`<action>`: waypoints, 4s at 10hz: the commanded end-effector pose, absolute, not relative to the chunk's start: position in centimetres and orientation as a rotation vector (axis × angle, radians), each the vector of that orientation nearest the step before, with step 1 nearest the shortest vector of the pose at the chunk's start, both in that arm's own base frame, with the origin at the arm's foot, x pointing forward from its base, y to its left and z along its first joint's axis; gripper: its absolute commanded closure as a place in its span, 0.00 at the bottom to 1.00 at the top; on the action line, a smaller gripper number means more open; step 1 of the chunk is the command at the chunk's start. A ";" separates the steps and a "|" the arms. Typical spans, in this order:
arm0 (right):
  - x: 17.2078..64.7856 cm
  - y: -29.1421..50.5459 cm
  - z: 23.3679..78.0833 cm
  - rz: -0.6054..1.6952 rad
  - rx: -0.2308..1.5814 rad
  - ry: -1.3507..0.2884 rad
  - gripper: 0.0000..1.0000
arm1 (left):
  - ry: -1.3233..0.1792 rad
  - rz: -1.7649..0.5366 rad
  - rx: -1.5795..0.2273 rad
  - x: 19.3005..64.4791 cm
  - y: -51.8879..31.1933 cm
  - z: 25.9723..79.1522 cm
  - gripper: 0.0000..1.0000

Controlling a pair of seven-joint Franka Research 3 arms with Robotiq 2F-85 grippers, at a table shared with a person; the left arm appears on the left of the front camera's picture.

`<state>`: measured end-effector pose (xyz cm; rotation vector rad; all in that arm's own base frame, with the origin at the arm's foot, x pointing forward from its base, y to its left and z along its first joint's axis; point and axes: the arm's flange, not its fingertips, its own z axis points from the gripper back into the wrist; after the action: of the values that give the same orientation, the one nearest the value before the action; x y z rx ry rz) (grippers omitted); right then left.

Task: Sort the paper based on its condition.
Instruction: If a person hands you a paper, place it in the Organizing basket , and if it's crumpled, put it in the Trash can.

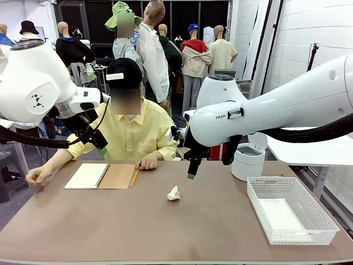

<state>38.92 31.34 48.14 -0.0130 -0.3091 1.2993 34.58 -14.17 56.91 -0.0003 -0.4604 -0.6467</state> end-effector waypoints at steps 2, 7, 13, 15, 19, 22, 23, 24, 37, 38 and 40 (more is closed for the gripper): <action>40.8 32.2 47.9 1.289 -0.032 -0.312 0.00 | -0.462 -0.647 -0.004 34.6 -14.0 57.0 0.00; 45.1 35.8 43.0 1.387 -0.009 -0.209 0.00 | -0.462 -0.647 -0.004 34.6 -14.0 57.0 0.00; 45.8 37.2 39.8 1.380 -0.044 -0.140 0.00 | -0.462 -0.647 -0.004 34.6 -14.0 57.0 0.00; 45.7 37.0 38.6 1.400 0.007 -0.144 0.00 | -0.462 -0.647 -0.004 34.6 -14.0 57.0 0.00; 47.3 38.4 37.4 1.426 0.019 -0.141 0.00 | -0.462 -0.647 -0.004 34.6 -14.0 57.0 0.00; 48.2 39.8 35.4 1.452 0.039 -0.122 0.00 | -0.462 -0.647 -0.004 34.6 -14.0 57.0 0.00; 48.4 39.9 35.2 1.454 0.036 -0.111 0.00 | -0.462 -0.647 -0.004 34.6 -14.0 57.0 0.00; 48.8 40.1 34.7 1.450 0.029 -0.100 0.00 | -0.462 -0.647 -0.004 34.6 -14.0 57.0 0.00; 51.7 41.0 31.3 1.452 0.068 0.016 0.00 | -0.462 -0.647 -0.004 34.6 -14.0 57.0 0.00; 51.9 41.0 31.3 1.453 0.069 0.021 0.00 | -0.462 -0.647 -0.004 34.6 -14.0 57.0 0.00; 52.0 40.9 31.4 1.426 0.060 0.043 0.14 | -0.462 -0.647 -0.004 34.6 -14.0 57.0 0.00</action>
<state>51.26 40.61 31.15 0.0931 0.0292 1.4230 34.58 -14.17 56.91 -0.0003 -0.4604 -0.6468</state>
